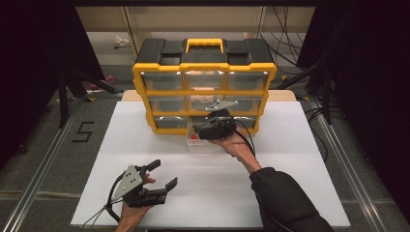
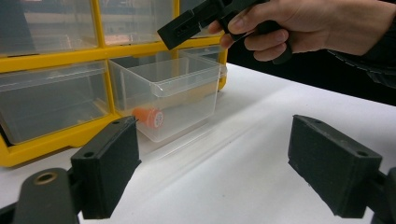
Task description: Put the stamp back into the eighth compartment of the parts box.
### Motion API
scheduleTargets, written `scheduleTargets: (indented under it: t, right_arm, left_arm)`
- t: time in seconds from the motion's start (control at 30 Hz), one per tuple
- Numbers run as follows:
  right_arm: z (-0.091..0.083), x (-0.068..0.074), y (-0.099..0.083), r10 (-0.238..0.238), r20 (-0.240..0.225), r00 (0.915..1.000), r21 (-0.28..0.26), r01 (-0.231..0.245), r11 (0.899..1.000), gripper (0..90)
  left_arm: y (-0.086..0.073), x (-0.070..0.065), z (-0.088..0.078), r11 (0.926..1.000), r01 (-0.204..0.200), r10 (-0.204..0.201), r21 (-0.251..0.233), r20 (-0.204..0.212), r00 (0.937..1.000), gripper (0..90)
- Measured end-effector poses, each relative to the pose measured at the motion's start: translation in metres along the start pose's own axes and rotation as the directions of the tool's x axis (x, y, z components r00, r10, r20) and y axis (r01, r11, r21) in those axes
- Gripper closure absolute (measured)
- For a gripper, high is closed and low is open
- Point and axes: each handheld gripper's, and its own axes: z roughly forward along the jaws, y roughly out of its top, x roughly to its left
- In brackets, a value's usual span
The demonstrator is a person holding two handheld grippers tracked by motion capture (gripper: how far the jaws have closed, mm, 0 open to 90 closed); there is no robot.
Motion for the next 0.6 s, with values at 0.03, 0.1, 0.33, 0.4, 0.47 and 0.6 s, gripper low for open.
scheduleTargets:
  t: [0.03, 0.1, 0.33, 0.4, 0.47, 0.6]
  right_arm:
    - [-0.001, 0.000, 0.000, 0.006, 0.001, 1.0000, -0.002, -0.006, 1.000, 30.6]
    - [-0.001, 0.000, 0.000, 0.002, -0.001, 1.0000, -0.006, -0.002, 1.000, 30.3]
    - [-0.010, 0.005, -0.001, -0.015, -0.020, 0.9997, -0.034, 0.015, 0.999, 29.8]
    - [-0.013, 0.006, 0.000, -0.014, -0.023, 0.9996, -0.038, 0.013, 0.999, 29.7]
    - [-0.015, 0.007, 0.000, -0.019, -0.025, 0.9995, -0.044, 0.017, 0.999, 29.6]
    - [-0.020, 0.010, 0.000, -0.030, -0.032, 0.9991, -0.055, 0.028, 0.998, 29.6]
  left_arm:
    - [0.000, 0.000, 0.000, 1.0000, 0.001, -0.001, 0.000, 0.000, 1.0000, 16.1]
    - [0.000, 0.000, 0.000, 1.0000, 0.001, -0.001, 0.001, 0.000, 1.0000, 16.1]
    - [0.000, 0.000, 0.000, 0.9999, 0.011, -0.011, -0.001, 0.005, 0.9999, 16.2]
    - [0.000, 0.001, 0.000, 0.9998, 0.020, -0.020, 0.001, 0.011, 0.9998, 16.1]
    - [0.000, 0.001, 0.000, 0.9998, 0.021, -0.021, 0.003, 0.010, 0.9997, 16.1]
    - [0.000, 0.001, 0.000, 0.9998, 0.021, -0.021, 0.003, 0.011, 0.9997, 16.1]
